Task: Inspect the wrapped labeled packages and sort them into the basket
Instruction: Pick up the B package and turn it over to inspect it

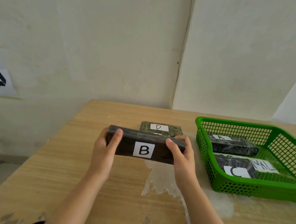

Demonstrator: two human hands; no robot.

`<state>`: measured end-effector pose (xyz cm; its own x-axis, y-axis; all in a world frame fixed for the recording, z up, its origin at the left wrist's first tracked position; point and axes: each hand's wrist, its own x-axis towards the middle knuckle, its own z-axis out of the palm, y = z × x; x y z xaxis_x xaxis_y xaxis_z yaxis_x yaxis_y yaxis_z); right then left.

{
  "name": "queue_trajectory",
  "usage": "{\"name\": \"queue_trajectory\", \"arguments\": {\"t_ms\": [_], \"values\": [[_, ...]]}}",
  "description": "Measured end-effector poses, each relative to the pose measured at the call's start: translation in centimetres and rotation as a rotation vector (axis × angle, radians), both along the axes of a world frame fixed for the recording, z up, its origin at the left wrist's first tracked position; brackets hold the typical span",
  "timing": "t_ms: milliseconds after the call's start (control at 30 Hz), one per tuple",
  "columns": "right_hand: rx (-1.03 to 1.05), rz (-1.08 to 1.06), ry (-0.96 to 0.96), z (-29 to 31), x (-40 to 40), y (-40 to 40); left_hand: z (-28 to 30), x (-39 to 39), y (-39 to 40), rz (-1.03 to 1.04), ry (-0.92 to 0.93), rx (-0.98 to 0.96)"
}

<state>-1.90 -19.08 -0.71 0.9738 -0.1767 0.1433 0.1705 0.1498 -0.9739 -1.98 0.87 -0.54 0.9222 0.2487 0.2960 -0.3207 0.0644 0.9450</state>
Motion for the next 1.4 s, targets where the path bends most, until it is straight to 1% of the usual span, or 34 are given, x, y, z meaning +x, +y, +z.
{"name": "queue_trajectory", "arguments": {"t_ms": [67, 167, 267, 367, 433, 533, 667, 700, 767, 833, 1000, 1067, 1100, 1167, 1233, 1300, 1333, 1400], "values": [[-0.045, -0.036, -0.058, 0.2, -0.1, -0.4, -0.2, -0.4, -0.4, -0.023, -0.043, 0.076], [-0.078, -0.073, -0.14, 0.2, -0.1, -0.7, -0.4, -0.5, -0.6, -0.084, -0.09, 0.124], [-0.107, -0.053, -0.169, 0.0, -0.4, -0.2, -0.5, -0.4, -0.3, -0.047, -0.123, 0.135], [-0.082, -0.06, -0.202, 0.0, -0.5, 0.0, -0.4, -0.7, -0.2, 0.014, -0.204, 0.158], [-0.077, -0.057, -0.231, 0.1, -0.7, -0.1, -0.3, -0.7, -0.3, 0.03, -0.224, 0.132], [-0.125, -0.035, -0.263, 0.3, -1.0, 0.0, -0.5, -0.3, -0.2, 0.011, -0.213, 0.026], [-0.187, 0.008, -0.286, 0.5, -1.4, 0.5, -0.5, 0.2, 0.7, 0.024, -0.169, -0.07], [-0.198, 0.001, -0.291, 0.5, -1.4, 0.6, -0.5, 0.2, 0.8, 0.033, -0.178, -0.072], [-0.215, 0.003, -0.302, 0.6, -1.4, 0.8, -0.3, 0.0, 0.5, 0.047, -0.198, -0.008], [-0.232, 0.014, -0.312, 0.6, -1.4, 0.9, -0.4, -0.1, 0.3, 0.061, -0.172, 0.017], [-0.271, 0.11, -0.35, 0.5, -1.7, 0.9, -0.7, 0.7, 1.5, 0.066, -0.055, -0.141], [-0.278, 0.077, -0.327, 0.6, -1.8, 1.0, -0.6, 0.7, 1.4, 0.039, -0.041, -0.161], [-0.272, 0.043, -0.3, 0.6, -1.6, 1.0, -0.7, 0.6, 1.2, 0.0, -0.033, -0.158], [-0.238, 0.007, -0.234, 1.0, -1.4, 0.8, -0.8, 0.6, 1.1, -0.079, -0.009, -0.089], [-0.251, 0.032, -0.223, 1.1, -1.1, -0.1, -0.9, 0.6, 1.3, -0.095, -0.036, -0.049], [-0.314, 0.155, -0.234, 0.8, -1.1, -0.9, -1.0, 0.7, 1.3, -0.051, -0.056, -0.029], [-0.37, 0.217, -0.234, 0.8, -1.3, -1.1, -1.0, 0.7, 1.2, -0.001, -0.05, 0.01], [-0.569, 0.256, -0.27, 0.6, -1.8, -1.1, -0.9, 0.8, 0.8, 0.145, -0.019, 0.121]]}}
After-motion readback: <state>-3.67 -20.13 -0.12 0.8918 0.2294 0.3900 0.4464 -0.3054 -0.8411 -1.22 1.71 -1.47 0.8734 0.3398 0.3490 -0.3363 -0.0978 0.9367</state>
